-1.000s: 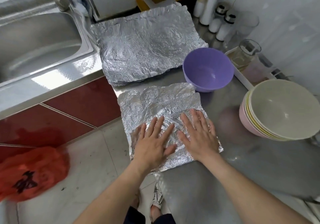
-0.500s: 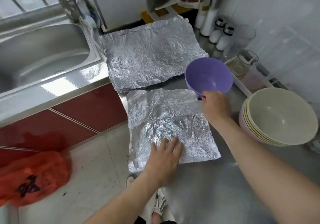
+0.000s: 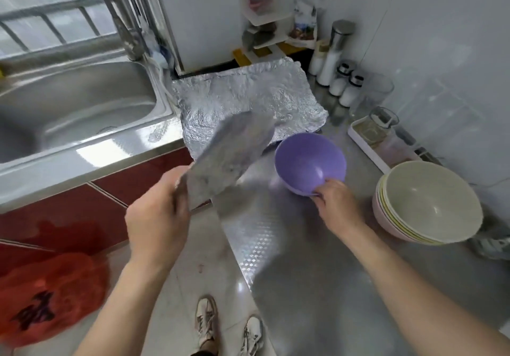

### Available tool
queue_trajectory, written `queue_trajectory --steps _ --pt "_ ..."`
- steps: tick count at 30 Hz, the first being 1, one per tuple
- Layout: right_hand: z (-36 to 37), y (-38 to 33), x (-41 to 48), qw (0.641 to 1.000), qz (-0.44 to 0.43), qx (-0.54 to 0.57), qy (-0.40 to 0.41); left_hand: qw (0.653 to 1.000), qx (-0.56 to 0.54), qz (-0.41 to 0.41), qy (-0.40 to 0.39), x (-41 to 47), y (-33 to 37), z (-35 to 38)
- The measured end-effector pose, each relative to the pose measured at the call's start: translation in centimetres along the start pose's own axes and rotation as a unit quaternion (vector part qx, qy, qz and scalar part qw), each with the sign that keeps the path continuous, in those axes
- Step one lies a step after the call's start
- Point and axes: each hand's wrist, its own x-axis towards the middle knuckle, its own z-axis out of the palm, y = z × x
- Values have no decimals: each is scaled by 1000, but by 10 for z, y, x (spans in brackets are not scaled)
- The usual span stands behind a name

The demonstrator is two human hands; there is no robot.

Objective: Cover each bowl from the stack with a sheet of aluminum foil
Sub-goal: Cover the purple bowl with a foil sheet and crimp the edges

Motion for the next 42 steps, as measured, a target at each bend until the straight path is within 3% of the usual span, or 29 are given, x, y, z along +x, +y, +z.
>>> queue_trajectory --steps 3,5,7,9,11,12,13,15,16,17,22,25,29,42 --pt "2 -20 -5 997 -47 0 -68 979 -122 -132 94 23 19 -28" --pt "5 -34 -8 991 -71 -24 -107 930 -279 -210 111 35 26 -30" --pt "2 -48 -14 991 -74 -23 -110 833 -445 -311 109 43 31 -18" --pt "-4 -59 -17 996 -65 13 -57 739 -531 -406 81 46 31 6" --pt "-16 -72 -19 983 22 174 46 650 -599 -464 55 45 33 28" --pt "-29 -80 -20 946 92 302 76 622 -606 -493 51 43 35 36" --pt "-40 -87 -22 879 159 443 71 608 -601 -517 51 41 36 45" --pt "-53 -95 -24 695 265 667 -40 590 -601 -537 40 35 42 61" --pt "-54 -97 -25 656 272 698 -88 593 -593 -544 32 32 47 68" --pt "-50 -99 -26 659 276 692 -105 595 -586 -550 25 26 51 75" --pt "-33 -98 -28 722 320 613 20 591 -571 -569 2 11 43 92" --pt "-36 -82 -28 727 329 600 54 610 -554 -566 6 17 24 86" --pt "-31 -65 -25 745 337 573 55 639 -521 -564 -35 16 4 84" --pt "-35 -16 -29 781 343 515 87 657 -513 -550 -46 6 -29 86"
